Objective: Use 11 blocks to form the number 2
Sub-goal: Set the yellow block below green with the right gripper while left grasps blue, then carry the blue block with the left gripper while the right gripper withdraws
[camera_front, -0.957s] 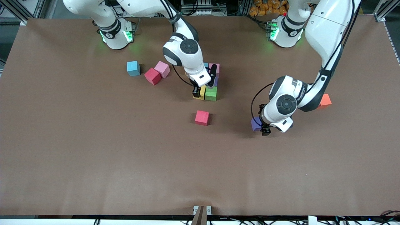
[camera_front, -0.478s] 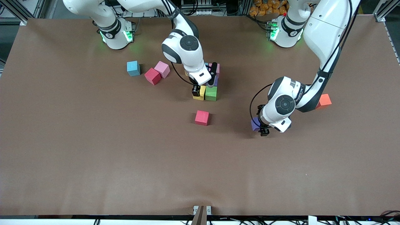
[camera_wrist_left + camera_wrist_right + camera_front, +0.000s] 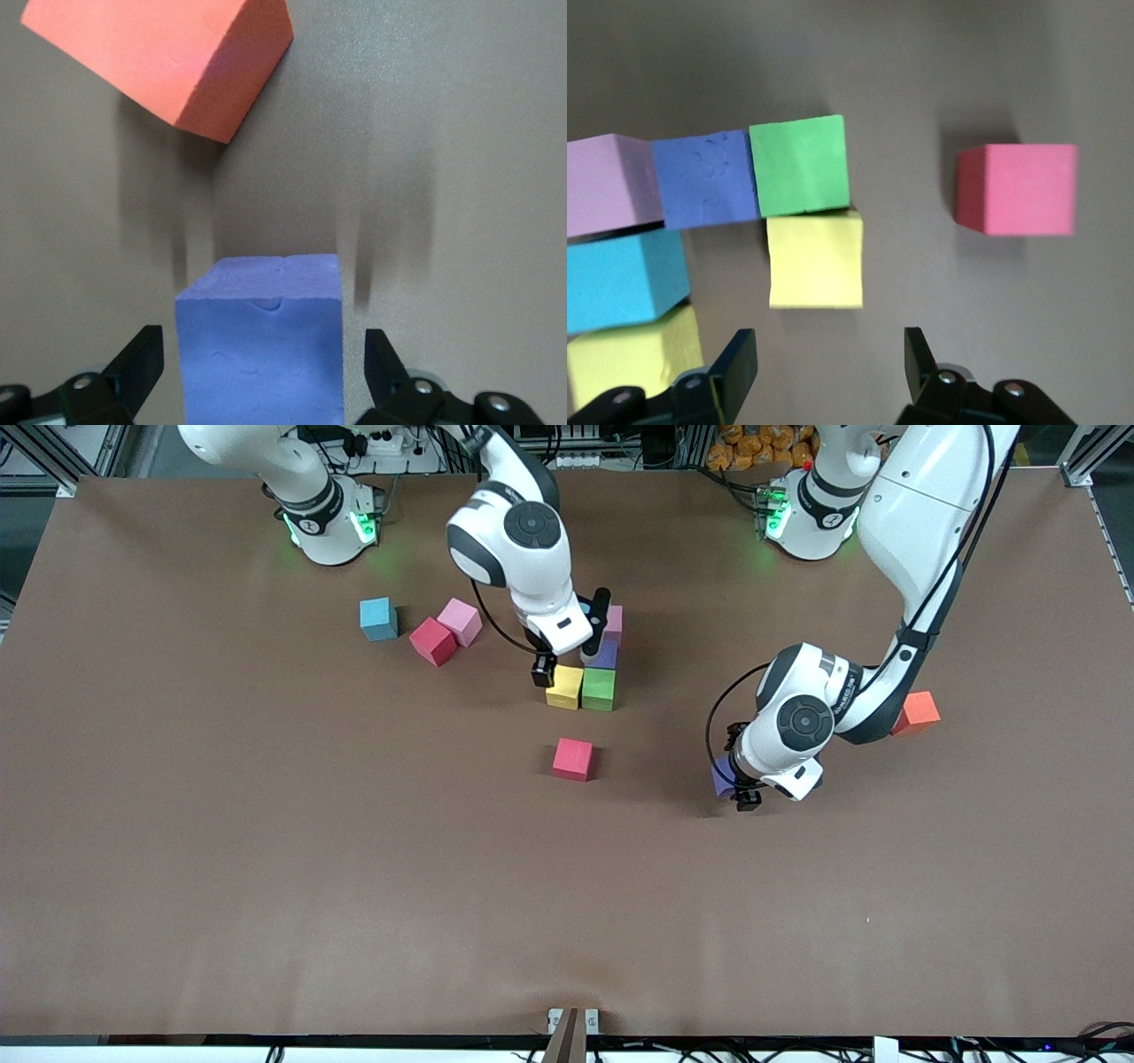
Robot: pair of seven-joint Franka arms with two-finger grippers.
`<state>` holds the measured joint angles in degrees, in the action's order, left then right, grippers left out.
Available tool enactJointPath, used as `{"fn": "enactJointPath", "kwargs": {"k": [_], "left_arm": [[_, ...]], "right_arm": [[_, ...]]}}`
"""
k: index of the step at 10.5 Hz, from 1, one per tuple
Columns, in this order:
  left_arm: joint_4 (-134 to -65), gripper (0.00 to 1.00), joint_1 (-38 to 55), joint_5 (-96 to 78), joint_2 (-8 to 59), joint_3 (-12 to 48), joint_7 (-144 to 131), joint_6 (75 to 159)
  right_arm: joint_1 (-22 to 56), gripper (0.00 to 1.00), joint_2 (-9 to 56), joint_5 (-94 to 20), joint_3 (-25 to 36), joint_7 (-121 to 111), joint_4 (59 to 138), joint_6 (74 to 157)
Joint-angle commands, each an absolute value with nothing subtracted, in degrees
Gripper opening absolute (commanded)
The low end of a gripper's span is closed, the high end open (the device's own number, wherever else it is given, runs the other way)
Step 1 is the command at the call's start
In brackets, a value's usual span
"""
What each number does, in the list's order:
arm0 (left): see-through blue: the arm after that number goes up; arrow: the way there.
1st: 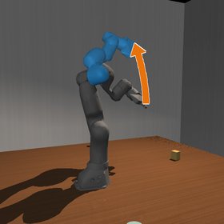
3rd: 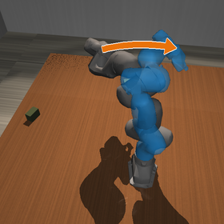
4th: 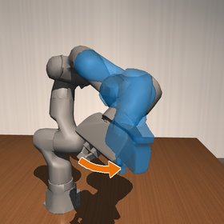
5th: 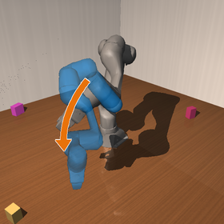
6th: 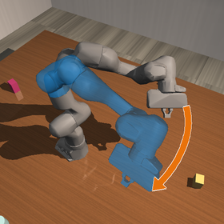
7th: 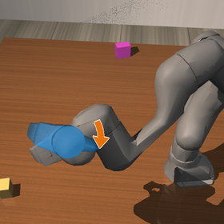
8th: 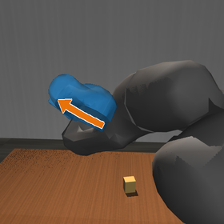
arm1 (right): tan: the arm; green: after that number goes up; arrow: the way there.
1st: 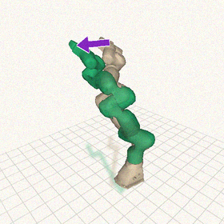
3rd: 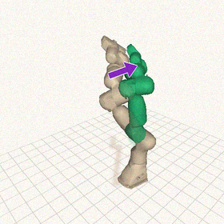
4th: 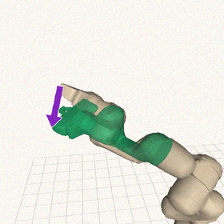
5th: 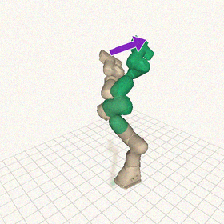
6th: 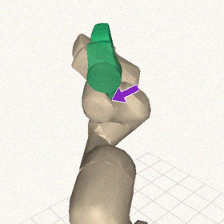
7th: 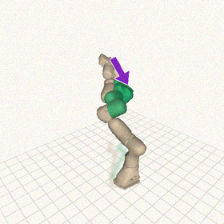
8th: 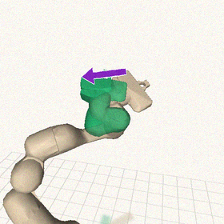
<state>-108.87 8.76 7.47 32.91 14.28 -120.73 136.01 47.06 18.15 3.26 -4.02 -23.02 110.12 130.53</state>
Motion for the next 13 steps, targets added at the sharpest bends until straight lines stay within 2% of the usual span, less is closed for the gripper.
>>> {"fn": "enactJointPath", "kwargs": {"k": [1, 2, 4, 5, 6, 9, 13], "left_arm": [[-109.25, 0.80, 8.79, 8.61, 32.87, 14.33, -122.43, 137.28], [-109.34, 0.72, 8.88, 8.70, 32.87, 14.24, -122.43, 137.63], [-109.42, 0.56, 9.14, 12.97, 32.87, 14.24, -122.34, 137.64], [-109.16, 0.52, 9.05, 15.88, 32.78, 14.24, -121.04, 137.55], [-108.46, 0.43, 7.83, 17.47, 32.44, 14.59, -117.81, 137.20], [-107.41, 0.44, 8.53, 15.04, 31.30, 16.94, -118.82, 136.58], [-100.38, 0.44, 9.75, 11.44, 31.55, 23.98, -123.99, 131.93]], "right_arm": [[42.73, 0.79, 9.00, 0.89, -4.48, -21.10, 111.53, 123.95], [40.28, 0.83, 6.09, -0.95, -4.48, -21.09, 111.53, 121.75], [34.49, 1.00, 0.20, -4.64, -4.31, -21.27, 111.53, 118.93], [31.50, 1.00, -2.52, -4.75, -4.31, -21.10, 111.53, 117.96], [28.94, 1.00, -4.90, -4.75, -4.31, -21.09, 111.53, 117.95], [20.33, 1.00, -8.79, -4.83, -4.05, -20.92, 110.92, 115.25], [10.93, 1.00, -11.15, -4.83, -3.08, -15.30, 106.70, 99.98]]}}
